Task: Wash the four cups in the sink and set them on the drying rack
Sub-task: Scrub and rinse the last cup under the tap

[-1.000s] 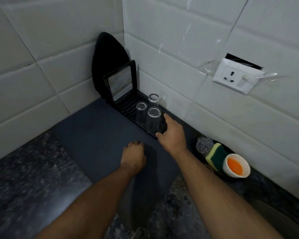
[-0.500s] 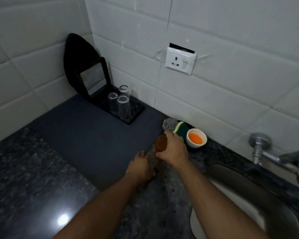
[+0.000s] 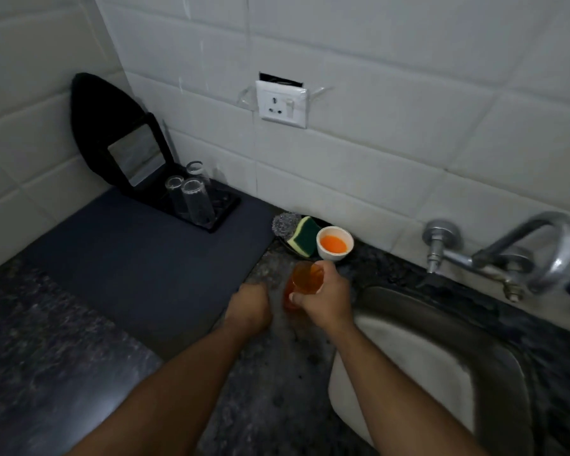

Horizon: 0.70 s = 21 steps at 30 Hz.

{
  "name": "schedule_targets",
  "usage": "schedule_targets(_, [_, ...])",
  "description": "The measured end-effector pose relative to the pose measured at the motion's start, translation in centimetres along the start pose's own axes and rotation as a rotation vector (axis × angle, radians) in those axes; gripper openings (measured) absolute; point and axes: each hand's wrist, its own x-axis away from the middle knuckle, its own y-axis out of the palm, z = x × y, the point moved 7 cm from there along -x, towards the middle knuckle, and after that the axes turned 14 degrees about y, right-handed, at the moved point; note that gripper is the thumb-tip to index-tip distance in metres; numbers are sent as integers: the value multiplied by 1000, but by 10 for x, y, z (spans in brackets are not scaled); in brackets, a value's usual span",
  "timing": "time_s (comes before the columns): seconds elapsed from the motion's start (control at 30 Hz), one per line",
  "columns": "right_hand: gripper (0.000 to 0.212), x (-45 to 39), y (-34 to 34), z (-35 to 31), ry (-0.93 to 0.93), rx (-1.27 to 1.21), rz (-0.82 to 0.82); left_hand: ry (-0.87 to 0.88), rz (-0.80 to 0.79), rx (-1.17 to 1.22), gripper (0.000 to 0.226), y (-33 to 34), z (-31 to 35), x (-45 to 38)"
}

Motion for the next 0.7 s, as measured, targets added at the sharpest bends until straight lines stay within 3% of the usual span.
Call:
schedule_targets(0.1, [70,16,-42,32,38,-4,42,48,48,30,32,-5,46,-4])
schedule_targets(0.2, [63,33,-98,68,79,-16,81,88,62,58,9,-7,110,-3])
schedule_targets(0.4, [63,60,-205,128,134,-5,230,245,133,155,23,2,240,-7])
schedule_targets(0.7, [62,53,-266,147,165,-5,295,210,238,319,32,6,311,-45])
